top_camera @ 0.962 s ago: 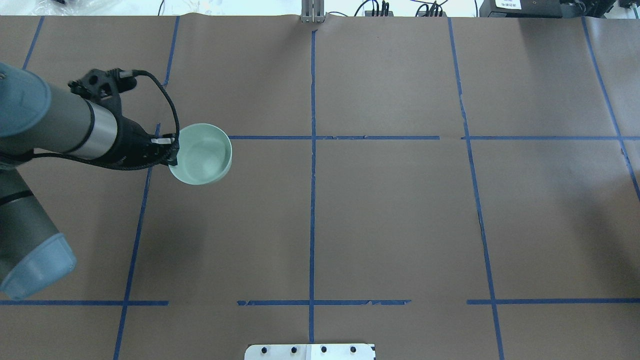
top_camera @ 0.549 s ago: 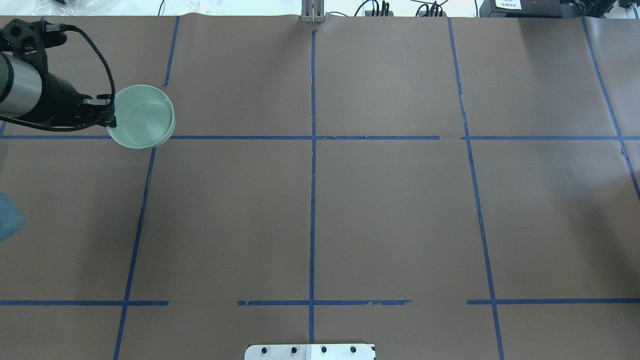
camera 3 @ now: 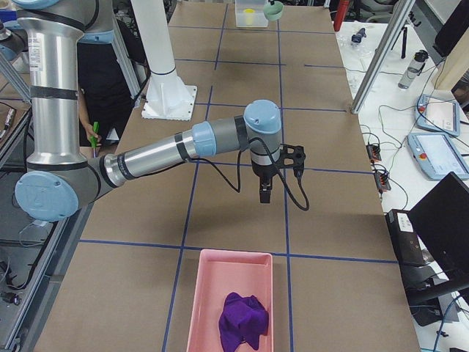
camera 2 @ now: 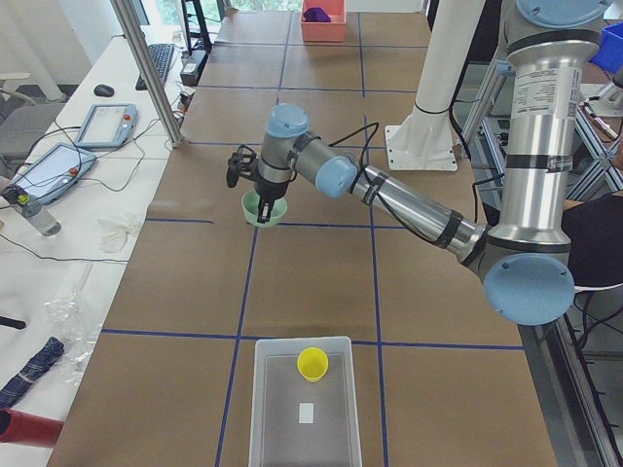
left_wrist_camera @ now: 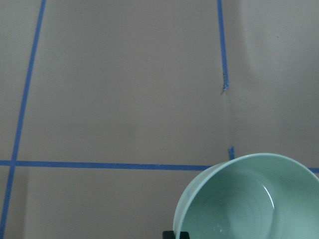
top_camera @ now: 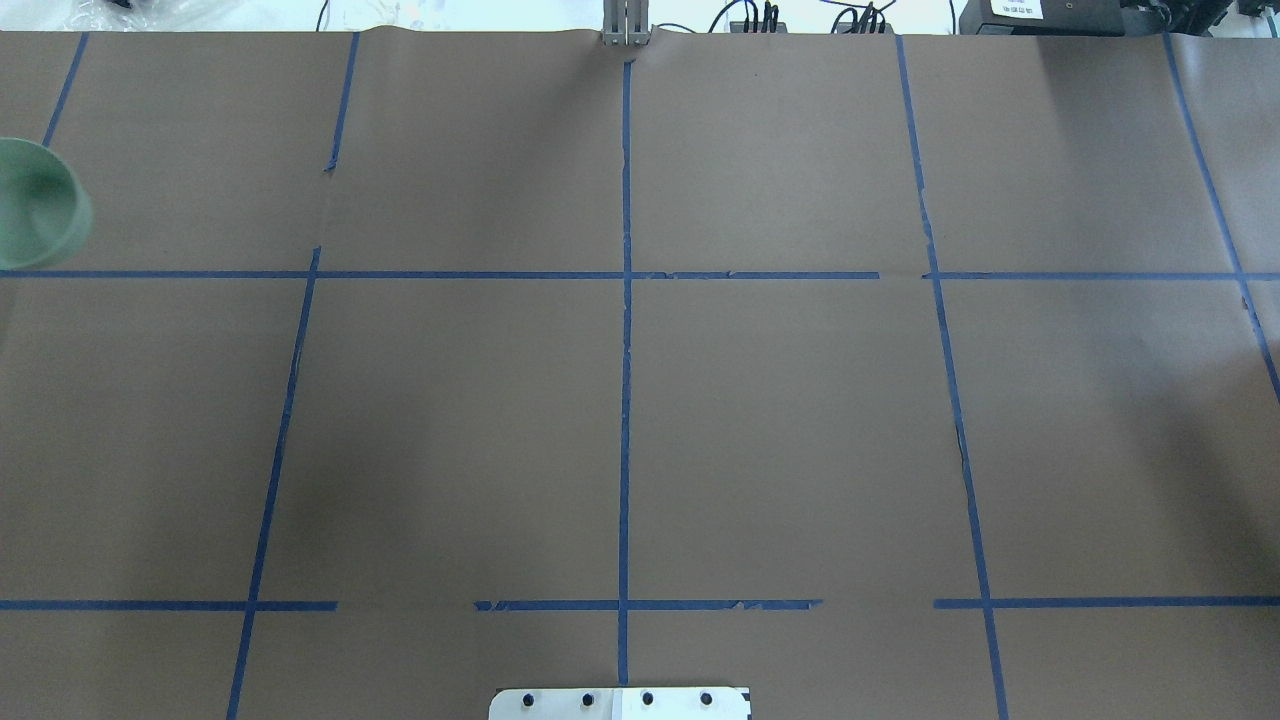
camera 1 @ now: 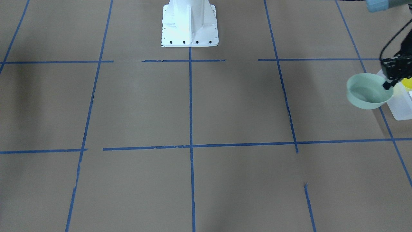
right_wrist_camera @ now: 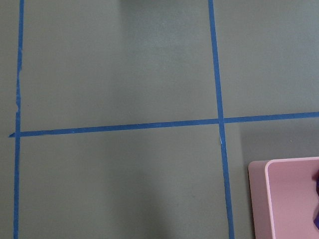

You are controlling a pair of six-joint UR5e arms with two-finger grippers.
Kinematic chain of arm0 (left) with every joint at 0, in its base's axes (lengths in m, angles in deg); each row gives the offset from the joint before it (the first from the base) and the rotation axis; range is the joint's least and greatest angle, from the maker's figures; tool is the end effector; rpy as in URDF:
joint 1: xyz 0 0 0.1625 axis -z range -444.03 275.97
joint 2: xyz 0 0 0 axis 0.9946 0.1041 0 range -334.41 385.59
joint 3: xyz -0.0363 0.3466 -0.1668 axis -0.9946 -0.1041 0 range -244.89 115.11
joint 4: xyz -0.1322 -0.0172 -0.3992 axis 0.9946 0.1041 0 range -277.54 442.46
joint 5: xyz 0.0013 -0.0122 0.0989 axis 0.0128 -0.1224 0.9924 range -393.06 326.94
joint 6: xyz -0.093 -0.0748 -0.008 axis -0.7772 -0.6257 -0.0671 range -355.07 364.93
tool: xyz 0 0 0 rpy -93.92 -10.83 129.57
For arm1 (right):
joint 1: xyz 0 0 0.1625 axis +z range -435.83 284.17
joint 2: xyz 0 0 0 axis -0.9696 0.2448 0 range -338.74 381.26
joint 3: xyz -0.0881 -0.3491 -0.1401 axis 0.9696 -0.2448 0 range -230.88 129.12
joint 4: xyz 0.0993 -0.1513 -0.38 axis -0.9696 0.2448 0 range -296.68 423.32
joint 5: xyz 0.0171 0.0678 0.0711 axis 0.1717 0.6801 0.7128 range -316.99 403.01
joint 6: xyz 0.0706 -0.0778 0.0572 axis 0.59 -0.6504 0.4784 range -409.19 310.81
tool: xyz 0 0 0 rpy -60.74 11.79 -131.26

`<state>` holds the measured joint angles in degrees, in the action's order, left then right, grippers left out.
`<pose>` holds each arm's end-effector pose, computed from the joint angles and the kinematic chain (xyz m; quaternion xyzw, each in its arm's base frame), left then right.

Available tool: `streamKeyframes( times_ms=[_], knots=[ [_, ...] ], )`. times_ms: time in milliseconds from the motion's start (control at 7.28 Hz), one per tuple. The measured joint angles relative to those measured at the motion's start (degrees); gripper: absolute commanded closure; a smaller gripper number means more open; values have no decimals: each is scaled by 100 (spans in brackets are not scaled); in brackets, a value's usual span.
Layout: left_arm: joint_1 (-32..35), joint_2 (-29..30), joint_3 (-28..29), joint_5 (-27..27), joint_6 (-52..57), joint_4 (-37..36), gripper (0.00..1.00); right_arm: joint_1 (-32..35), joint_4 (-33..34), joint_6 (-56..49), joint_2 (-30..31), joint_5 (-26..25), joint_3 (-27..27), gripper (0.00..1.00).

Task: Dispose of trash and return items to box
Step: 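Lower the green bowl into the clear bin and release it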

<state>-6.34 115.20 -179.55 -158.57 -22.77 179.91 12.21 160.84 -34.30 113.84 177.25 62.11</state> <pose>0.0438 -0.4995 0.4151 0.1443 0.3647 -0.0399 0.9190 0.0336 -0.4745 0.4704 0.0481 -0.3854 0.0617 0.9194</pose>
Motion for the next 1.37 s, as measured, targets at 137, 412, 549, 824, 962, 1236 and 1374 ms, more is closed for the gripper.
streamKeyframes(
  times_ms=[137,412,549,824,962,1236,1374],
  knots=[
    [661,-109,417,-141,945,-5,100,-20,-8,-38,84,-14,-5,0],
    [1653,-159,1380,-195,2233,-9,100,-36,-33,-76,182,10,2,0],
    [2092,-164,1851,-183,2635,-8,100,-38,-38,-79,193,18,7,0],
    [2609,-174,2919,-178,3341,24,100,-41,-40,-75,187,22,17,0],
    [2673,-178,3355,-182,3459,39,100,-41,-40,-75,184,23,26,0],
    [2694,-243,3908,-183,3458,170,98,-39,-40,-74,182,21,76,0],
    [2693,-324,4093,-179,3386,406,59,-38,-40,-74,182,17,96,0]
  ],
)
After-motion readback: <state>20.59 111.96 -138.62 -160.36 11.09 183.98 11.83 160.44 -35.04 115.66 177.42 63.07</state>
